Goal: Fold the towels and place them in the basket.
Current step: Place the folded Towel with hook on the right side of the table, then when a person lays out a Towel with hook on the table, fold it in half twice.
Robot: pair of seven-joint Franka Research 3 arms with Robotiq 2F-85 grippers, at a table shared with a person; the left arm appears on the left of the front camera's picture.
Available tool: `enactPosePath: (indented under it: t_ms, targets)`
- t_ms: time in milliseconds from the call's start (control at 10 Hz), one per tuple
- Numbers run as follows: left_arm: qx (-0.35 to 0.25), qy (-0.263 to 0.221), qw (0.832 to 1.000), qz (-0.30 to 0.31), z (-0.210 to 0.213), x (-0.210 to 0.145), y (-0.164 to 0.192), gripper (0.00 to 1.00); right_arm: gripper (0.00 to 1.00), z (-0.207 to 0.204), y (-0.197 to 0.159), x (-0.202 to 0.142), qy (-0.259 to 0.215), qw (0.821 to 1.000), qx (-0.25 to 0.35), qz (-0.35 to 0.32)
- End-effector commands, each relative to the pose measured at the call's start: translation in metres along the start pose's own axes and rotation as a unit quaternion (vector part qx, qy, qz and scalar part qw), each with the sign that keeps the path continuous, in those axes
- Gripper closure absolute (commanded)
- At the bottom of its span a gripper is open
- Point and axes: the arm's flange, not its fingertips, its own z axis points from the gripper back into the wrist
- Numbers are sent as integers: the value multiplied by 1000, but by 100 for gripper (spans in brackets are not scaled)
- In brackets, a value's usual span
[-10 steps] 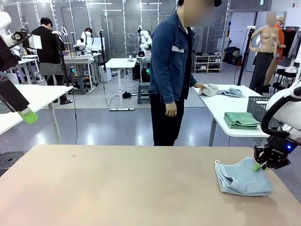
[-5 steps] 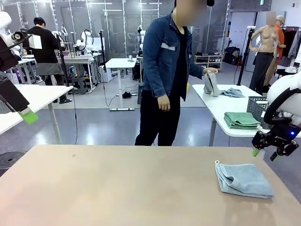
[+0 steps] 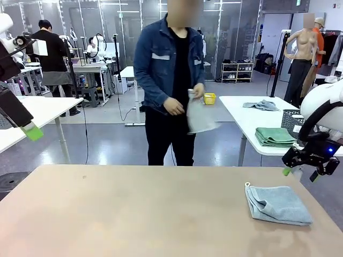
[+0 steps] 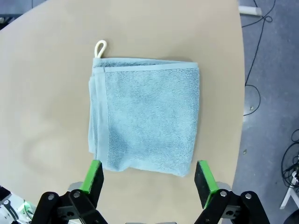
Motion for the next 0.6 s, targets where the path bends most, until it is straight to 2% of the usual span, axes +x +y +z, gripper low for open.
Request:
enactPosePath:
  t_ms: [0,500]
  targets:
    - [-2,3,1000,-9,1,-1,0,0,2,1,-3,4,-2,1000,2,-2]
    - [-2,3,1000,-9,1,-1,0,0,2,1,-3,4,-2,1000,2,-2]
